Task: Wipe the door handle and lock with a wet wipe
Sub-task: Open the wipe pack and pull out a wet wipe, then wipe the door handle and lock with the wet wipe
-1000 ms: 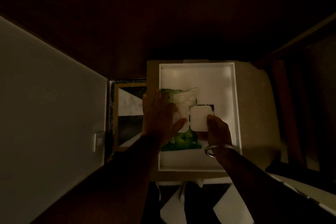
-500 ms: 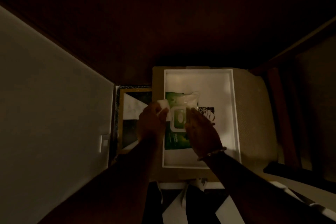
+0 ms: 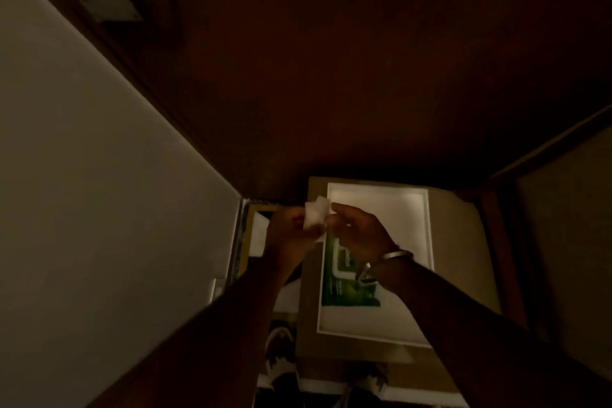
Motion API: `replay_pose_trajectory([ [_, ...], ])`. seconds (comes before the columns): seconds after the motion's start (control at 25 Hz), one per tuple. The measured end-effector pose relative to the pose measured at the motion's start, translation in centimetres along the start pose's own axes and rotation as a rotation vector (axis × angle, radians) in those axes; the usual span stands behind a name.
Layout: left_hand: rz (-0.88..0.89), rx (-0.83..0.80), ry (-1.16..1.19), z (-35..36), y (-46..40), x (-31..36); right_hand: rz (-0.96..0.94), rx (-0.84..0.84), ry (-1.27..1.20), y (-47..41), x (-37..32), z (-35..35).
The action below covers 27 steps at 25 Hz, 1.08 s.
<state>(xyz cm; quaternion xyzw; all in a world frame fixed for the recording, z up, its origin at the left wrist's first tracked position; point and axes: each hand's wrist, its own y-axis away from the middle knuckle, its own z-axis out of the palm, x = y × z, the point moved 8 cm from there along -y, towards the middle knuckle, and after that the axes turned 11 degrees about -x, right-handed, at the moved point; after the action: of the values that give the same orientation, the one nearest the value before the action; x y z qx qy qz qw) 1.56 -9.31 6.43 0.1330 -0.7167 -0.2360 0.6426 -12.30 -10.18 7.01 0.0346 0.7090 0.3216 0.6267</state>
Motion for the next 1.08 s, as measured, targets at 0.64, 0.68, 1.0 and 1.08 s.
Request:
replay_pose_trajectory([
  [0.64,0.350,0.202,0.067,-4.3,18.3,28.0,-0.296,0.009,-0.056,12.9,-29.4,0.7],
  [0.68,0.350,0.181,0.066,-4.9,18.7,28.4,-0.310,0.008,-0.048,13.0,-30.1,1.2],
  [1.0,0.297,0.227,0.475,-15.0,18.2,30.1,-0.253,0.024,-0.306,9.5,-34.4,4.9],
  [1.08,0.324,0.183,0.539,-17.6,17.4,31.3,-0.266,0.051,-0.304,7.9,-36.1,6.6],
])
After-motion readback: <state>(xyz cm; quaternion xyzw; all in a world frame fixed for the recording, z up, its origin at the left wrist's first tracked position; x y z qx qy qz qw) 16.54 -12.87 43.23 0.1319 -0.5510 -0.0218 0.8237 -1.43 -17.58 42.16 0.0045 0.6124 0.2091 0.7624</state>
